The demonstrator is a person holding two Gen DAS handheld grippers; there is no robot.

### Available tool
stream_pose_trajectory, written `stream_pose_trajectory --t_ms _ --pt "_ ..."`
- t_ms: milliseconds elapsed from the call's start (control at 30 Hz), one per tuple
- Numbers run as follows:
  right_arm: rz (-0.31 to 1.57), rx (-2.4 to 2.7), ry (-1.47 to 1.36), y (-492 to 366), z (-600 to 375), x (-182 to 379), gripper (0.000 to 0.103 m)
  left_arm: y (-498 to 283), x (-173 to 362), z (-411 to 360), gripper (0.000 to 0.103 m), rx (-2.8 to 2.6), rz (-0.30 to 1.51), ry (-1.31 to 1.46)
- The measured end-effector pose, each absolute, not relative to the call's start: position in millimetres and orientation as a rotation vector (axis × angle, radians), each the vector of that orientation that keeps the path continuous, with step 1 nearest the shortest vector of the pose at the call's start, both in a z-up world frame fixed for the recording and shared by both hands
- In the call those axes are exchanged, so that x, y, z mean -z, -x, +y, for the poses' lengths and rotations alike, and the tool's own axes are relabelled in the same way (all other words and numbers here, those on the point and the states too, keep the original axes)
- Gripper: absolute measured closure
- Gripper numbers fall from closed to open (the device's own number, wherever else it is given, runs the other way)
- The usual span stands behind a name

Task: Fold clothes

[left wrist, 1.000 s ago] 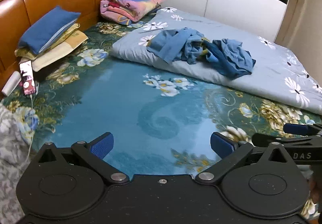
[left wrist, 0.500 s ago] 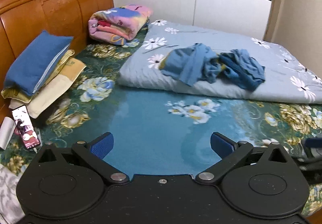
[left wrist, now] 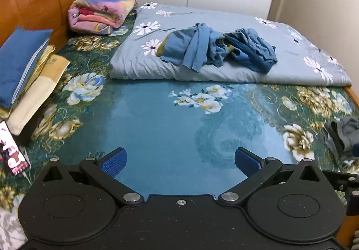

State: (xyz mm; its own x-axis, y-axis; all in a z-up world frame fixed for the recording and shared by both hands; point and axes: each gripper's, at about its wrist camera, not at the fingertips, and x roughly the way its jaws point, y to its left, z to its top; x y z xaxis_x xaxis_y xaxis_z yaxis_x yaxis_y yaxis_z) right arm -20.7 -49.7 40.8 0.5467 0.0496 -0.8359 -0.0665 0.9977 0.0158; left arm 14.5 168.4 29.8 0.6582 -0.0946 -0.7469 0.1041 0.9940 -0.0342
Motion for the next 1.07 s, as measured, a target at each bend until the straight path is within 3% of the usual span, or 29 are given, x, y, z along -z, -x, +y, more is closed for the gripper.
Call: stream_pose_trajectory --t_ms 1067 --pt "0.972 -0.192 -0.087 -30 -59 -27 0.000 -37 -53 163 0.001 -0.021 0.744 -0.098"
